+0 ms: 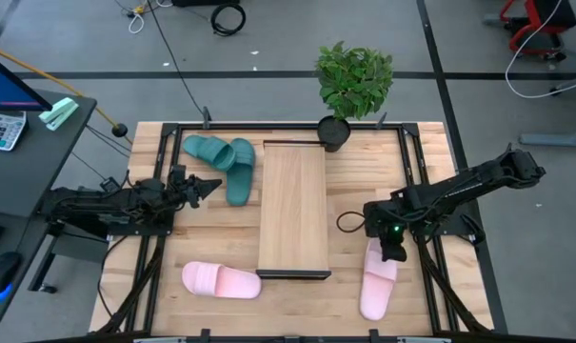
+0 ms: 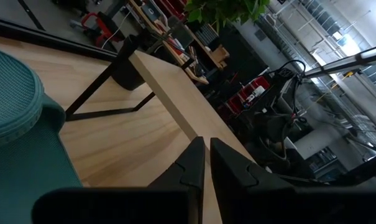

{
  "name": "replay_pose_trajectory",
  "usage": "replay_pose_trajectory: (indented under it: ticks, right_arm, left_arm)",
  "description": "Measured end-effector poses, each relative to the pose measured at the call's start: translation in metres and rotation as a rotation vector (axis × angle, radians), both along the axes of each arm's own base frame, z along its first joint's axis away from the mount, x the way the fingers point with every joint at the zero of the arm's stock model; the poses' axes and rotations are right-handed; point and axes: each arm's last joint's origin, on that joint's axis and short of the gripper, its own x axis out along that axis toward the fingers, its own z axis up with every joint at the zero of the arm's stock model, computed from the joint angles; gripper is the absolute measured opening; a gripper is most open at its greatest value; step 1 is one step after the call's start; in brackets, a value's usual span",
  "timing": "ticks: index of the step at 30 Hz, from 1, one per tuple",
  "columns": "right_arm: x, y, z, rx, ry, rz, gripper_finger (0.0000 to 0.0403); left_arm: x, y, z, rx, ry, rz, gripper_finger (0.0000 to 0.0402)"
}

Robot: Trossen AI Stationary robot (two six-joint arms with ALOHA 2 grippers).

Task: Pick and place slides into the shelf
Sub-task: Put the right pink slide on the shelf

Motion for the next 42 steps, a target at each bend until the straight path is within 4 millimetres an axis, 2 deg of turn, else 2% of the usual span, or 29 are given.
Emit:
replay_pose_trajectory:
  ticks: [5,10,15,23,28,32,42]
  right_arm:
    - [-0.002,0.002,0.004,0.091,0.056,-0.001,0.0009]
    - [-0.001,0.002,0.029,0.1,0.043,0.008,0.0007]
    - [-0.001,0.002,0.071,0.076,0.024,0.01,0.0007]
    - [-0.011,-0.005,0.145,-0.099,-0.021,-0.063,0.0007]
    - [-0.018,-0.01,0.186,-0.214,-0.07,-0.188,0.0007]
    - [-0.019,-0.015,0.21,-0.286,-0.14,-0.348,0.0007]
    - [-0.022,-0.025,0.249,-0.39,-0.286,-0.69,0.0007]
  left_arm:
    - [0.0,0.0,0.0,0.0,0.0,0.0,0.0022]
    - [0.0,0.0,0.0,0.0,0.0,0.0,0.0019]
    - [0.0,0.0,0.0,0.0,0.002,0.0,0.0026]
    - [0.0,0.0,-0.001,0.0,0.008,0.0,0.0019]
    - [0.0,0.0,-0.002,0.0,0.021,0.0,0.0017]
    - [0.0,0.0,-0.003,0.0,0.03,0.0,0.0023]
    - [0.0,0.0,-0.003,0.022,0.044,0.008,0.0014]
